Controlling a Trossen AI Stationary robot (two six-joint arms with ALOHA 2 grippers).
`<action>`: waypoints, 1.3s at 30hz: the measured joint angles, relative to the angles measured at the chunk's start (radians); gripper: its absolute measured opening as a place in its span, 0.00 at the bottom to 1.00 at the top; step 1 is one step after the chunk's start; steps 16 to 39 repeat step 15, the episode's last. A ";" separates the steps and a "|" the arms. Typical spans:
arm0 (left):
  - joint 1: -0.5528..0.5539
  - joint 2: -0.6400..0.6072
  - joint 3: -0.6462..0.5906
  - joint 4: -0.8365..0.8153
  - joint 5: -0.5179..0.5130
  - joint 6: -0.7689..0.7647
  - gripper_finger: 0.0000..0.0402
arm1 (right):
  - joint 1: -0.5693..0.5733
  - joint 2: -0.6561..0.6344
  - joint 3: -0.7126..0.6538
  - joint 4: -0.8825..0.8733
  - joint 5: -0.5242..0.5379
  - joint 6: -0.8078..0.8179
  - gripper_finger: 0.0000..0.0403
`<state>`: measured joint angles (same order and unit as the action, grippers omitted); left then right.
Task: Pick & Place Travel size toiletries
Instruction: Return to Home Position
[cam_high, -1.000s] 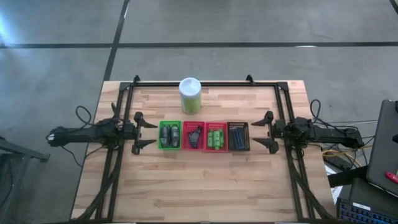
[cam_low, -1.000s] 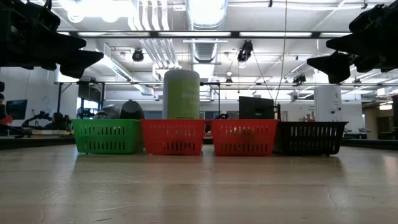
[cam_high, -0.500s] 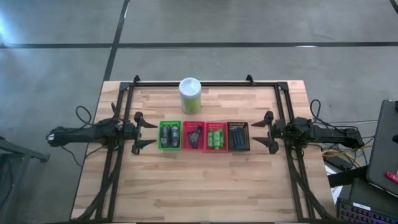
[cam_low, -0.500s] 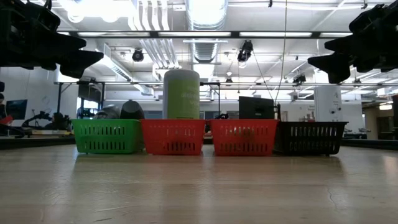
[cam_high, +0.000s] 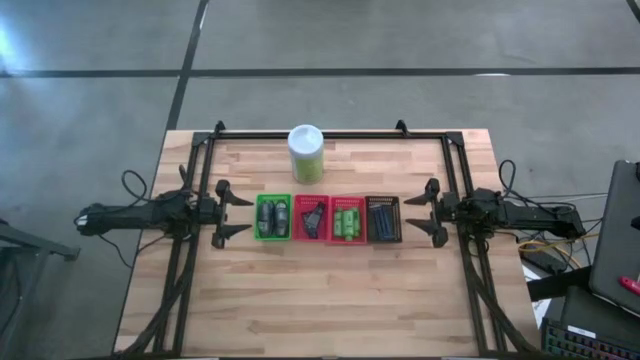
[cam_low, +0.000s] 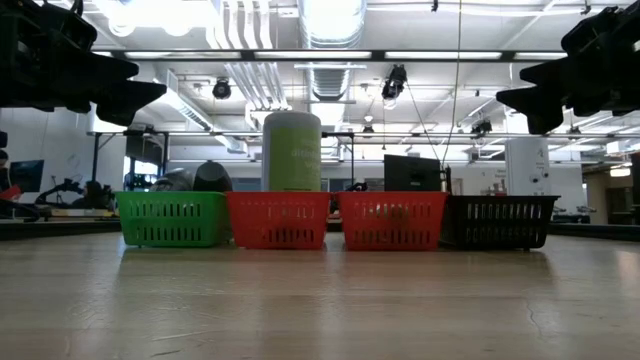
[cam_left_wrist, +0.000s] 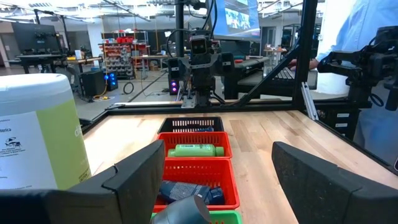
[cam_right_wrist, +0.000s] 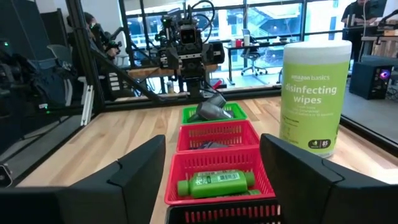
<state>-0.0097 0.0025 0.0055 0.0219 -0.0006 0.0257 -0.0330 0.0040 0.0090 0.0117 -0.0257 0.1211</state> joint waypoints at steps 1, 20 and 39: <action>0.000 0.000 0.000 0.000 0.000 0.000 0.75 | 0.000 0.000 0.000 0.000 0.000 0.001 0.64; 0.000 0.000 0.000 0.000 0.000 0.000 0.75 | 0.000 0.000 0.000 0.000 0.000 0.001 0.57; 0.000 0.000 0.000 0.000 0.000 0.000 0.75 | 0.000 0.000 0.000 0.000 0.000 0.001 0.57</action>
